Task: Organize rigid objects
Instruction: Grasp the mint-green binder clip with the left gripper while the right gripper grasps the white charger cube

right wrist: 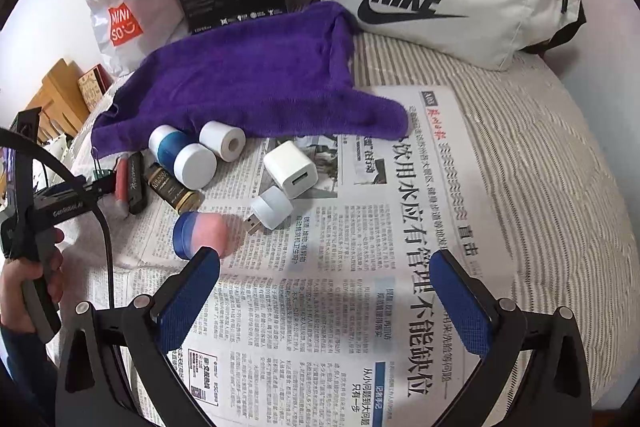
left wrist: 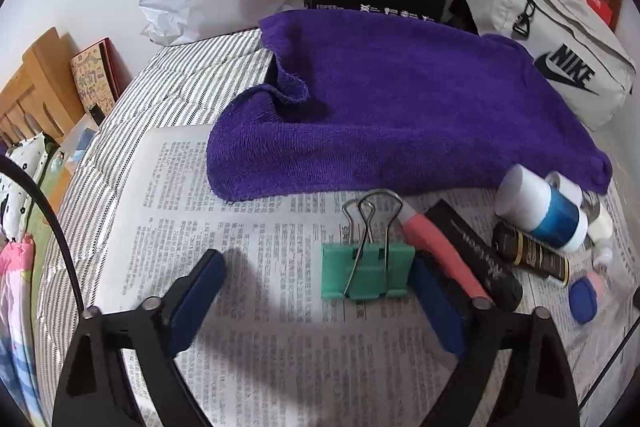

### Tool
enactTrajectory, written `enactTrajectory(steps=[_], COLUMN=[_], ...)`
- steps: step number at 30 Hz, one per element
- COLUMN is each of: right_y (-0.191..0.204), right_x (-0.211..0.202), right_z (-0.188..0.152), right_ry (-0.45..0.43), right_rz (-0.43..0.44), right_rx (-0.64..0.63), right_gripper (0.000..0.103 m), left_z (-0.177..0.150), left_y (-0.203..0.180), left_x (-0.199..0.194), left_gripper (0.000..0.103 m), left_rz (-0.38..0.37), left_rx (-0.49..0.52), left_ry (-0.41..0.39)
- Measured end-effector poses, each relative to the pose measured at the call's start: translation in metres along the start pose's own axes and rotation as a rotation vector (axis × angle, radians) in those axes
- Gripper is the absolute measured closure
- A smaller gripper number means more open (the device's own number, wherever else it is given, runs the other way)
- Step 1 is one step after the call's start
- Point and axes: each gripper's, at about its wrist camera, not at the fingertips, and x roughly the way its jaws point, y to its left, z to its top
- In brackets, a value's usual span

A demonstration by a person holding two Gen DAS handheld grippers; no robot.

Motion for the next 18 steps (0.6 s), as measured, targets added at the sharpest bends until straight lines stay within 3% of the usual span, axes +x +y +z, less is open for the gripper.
enactTrajectory(steps=[3,6,8,13,18], right_y=[0.001,-0.001,-0.003,-0.007,-0.009], right_x=[0.004,0.007,0.008,0.012,0.021], right_z=[-0.001,0.0,0.0,0.006,0.02], right_ry=[0.012,0.012,0.01,-0.002,-0.009], right_rz=[0.0,-0.003,-0.001,0.002,-0.024], right_rx=[-0.007,-0.003,0.003,0.005,-0.018], right_gripper=[0.0,0.0,0.0,0.0,0.001], left_z=[0.001,0.0,-0.001,-0.002,-0.003], left_y=[-0.003,-0.002,0.002,0.017,0.006], left_x=[-0.001,-0.006,-0.01,-0.012,-0.011], left_gripper=[0.018,0.038,0.064,0.064,0.064], left_rz=[0.005,-0.008,-0.021,-0.079,-0.022], left_rx=[0.017,0.023,0.013,-0.044,0.015], left_ry=[-0.004,-0.015,-0.03,-0.031,-0.038])
